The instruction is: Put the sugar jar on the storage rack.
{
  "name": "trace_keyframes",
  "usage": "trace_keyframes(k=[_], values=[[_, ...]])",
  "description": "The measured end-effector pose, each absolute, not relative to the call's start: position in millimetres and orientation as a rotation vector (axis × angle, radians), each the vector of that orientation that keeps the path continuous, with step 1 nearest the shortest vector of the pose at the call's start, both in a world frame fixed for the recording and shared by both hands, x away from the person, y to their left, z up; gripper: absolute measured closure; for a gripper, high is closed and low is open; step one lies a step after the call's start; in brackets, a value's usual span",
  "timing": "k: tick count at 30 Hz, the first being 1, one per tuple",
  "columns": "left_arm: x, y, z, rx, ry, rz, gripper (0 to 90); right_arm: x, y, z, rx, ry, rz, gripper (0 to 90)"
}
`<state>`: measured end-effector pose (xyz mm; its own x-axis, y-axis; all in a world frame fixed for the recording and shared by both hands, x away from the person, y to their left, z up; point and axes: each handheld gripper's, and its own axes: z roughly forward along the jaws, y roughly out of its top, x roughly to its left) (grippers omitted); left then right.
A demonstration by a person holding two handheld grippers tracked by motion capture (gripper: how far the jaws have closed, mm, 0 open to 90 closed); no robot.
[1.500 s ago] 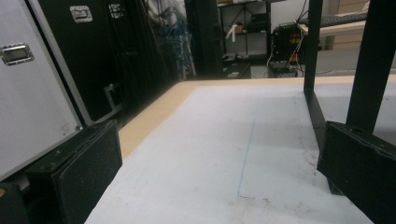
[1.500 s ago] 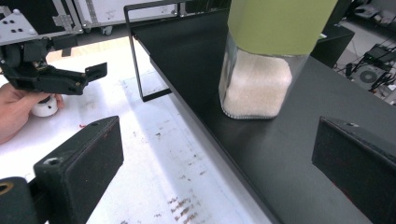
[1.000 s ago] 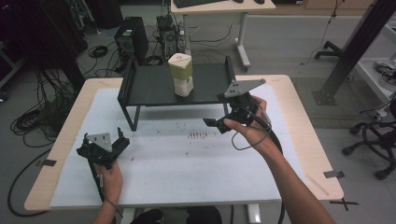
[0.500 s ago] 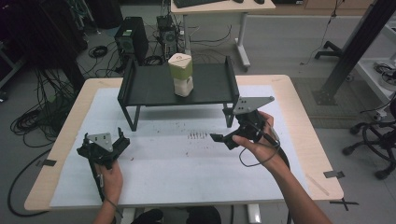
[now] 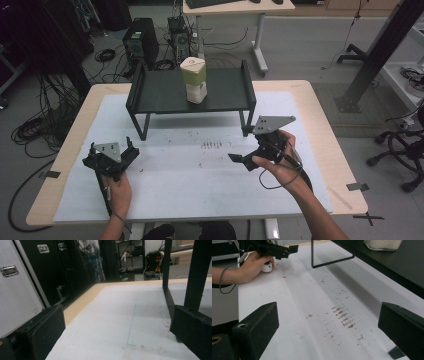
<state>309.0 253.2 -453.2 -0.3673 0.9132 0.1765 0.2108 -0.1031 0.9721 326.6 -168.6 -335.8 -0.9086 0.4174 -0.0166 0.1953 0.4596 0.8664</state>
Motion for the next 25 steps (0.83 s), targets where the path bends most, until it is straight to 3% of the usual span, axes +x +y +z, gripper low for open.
trace_keyframes(k=[25], values=[[309.3, 252.4, -453.4, 1.26, 1.573, 1.523, 0.2, 325.7, -167.3, -339.0, 0.519, 2.482, 1.441, 3.0]])
